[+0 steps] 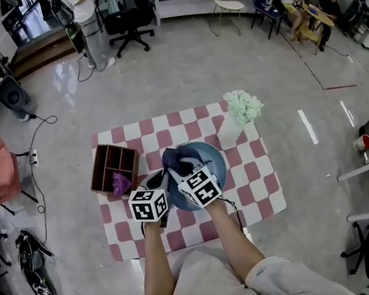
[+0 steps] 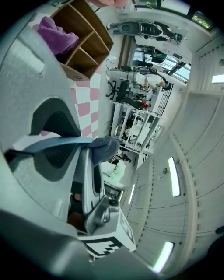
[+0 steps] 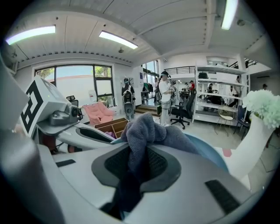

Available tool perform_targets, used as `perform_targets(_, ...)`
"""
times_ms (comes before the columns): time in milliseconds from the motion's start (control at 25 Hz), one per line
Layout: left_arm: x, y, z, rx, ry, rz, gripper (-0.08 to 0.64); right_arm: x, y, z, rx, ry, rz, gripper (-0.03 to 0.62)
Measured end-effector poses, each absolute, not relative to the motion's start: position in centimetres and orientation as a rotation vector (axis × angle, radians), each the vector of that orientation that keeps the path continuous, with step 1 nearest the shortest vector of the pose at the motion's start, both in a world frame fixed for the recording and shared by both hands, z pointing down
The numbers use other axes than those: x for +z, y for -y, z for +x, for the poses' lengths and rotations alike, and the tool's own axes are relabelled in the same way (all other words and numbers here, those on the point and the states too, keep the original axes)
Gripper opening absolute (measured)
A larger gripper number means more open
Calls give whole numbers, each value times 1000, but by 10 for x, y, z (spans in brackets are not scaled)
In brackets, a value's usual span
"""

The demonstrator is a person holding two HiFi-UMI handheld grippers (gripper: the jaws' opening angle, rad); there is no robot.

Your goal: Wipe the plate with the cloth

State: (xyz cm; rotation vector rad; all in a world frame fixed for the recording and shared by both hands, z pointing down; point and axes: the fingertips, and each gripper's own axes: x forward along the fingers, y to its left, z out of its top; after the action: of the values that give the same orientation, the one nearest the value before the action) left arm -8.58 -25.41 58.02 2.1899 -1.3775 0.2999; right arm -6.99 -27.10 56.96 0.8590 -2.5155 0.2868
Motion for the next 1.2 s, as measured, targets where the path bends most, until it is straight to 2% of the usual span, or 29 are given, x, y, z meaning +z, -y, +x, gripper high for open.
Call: perform_targets(1200, 580, 238, -54, 384, 1233, 2322, 32, 573, 280, -6, 347, 2441, 1127, 78)
